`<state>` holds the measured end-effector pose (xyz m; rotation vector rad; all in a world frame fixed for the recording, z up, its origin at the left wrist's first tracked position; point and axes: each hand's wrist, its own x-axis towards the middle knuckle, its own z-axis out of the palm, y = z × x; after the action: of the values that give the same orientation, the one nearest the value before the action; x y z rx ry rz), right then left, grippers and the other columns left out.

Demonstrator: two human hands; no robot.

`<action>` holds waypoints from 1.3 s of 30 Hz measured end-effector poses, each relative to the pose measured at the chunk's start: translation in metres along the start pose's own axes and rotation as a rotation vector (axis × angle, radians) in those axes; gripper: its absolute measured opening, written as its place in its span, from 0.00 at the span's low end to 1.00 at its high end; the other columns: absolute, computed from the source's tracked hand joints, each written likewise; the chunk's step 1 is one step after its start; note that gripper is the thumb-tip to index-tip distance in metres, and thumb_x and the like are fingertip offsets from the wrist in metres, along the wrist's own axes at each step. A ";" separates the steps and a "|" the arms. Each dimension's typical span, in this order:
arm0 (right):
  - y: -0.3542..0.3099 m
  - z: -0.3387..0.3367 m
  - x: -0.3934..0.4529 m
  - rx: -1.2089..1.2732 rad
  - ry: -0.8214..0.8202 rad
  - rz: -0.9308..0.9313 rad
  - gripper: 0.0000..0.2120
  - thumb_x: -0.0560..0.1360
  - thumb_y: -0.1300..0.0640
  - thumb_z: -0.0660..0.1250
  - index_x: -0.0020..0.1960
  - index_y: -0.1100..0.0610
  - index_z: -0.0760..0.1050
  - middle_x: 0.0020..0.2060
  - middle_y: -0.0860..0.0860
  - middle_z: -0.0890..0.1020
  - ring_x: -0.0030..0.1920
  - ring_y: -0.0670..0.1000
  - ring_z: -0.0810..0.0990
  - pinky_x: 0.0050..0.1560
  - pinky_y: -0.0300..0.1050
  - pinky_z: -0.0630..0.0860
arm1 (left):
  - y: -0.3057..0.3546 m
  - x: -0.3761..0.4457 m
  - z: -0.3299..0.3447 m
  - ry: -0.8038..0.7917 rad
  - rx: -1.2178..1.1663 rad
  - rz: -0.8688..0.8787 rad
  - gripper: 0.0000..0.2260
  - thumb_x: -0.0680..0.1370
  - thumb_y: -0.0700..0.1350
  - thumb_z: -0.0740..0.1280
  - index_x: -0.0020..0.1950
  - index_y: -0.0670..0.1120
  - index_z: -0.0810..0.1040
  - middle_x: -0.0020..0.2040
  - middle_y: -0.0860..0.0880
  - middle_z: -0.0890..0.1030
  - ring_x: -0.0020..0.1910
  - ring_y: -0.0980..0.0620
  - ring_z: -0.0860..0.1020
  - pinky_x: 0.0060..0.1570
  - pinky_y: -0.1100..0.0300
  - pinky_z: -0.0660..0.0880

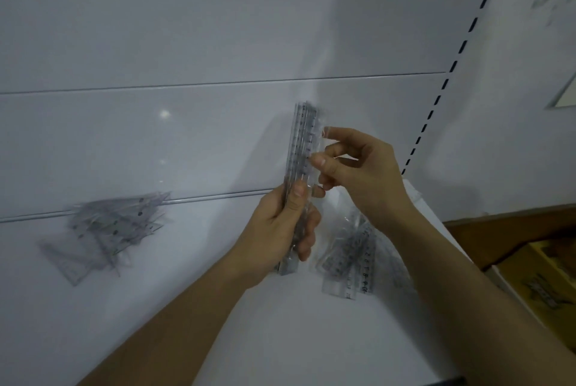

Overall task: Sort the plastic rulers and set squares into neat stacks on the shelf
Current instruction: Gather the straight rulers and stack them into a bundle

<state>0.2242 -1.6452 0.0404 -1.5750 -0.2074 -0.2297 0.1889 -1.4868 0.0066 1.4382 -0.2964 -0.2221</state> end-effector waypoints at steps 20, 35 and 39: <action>-0.002 -0.030 -0.004 -1.088 -0.850 -0.017 0.15 0.71 0.53 0.77 0.55 0.39 0.82 0.57 0.40 0.77 0.61 0.49 0.67 0.64 0.50 0.70 | -0.012 0.020 -0.023 0.211 0.132 0.176 0.16 0.79 0.54 0.59 0.50 0.41 0.73 0.30 0.50 0.73 0.24 0.49 0.71 0.26 0.59 0.70; -0.004 -0.015 -0.002 -0.336 -0.546 -0.216 0.05 0.72 0.64 0.76 0.47 0.57 0.85 0.41 0.48 0.86 0.43 0.45 0.81 0.42 0.40 0.73 | -0.005 0.018 -0.026 0.155 0.221 0.160 0.19 0.80 0.57 0.59 0.46 0.40 0.74 0.32 0.46 0.74 0.26 0.51 0.73 0.25 0.59 0.72; 0.001 -0.009 0.000 -0.145 -0.439 -0.194 0.06 0.74 0.69 0.72 0.47 0.60 0.82 0.42 0.54 0.85 0.46 0.51 0.84 0.46 0.48 0.79 | -0.004 0.017 -0.025 0.144 0.204 0.144 0.19 0.79 0.56 0.59 0.48 0.40 0.73 0.32 0.46 0.73 0.25 0.49 0.72 0.25 0.58 0.70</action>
<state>0.2237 -1.6541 0.0399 -1.7367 -0.7013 -0.0459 0.2133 -1.4698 0.0011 1.6176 -0.3099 0.0300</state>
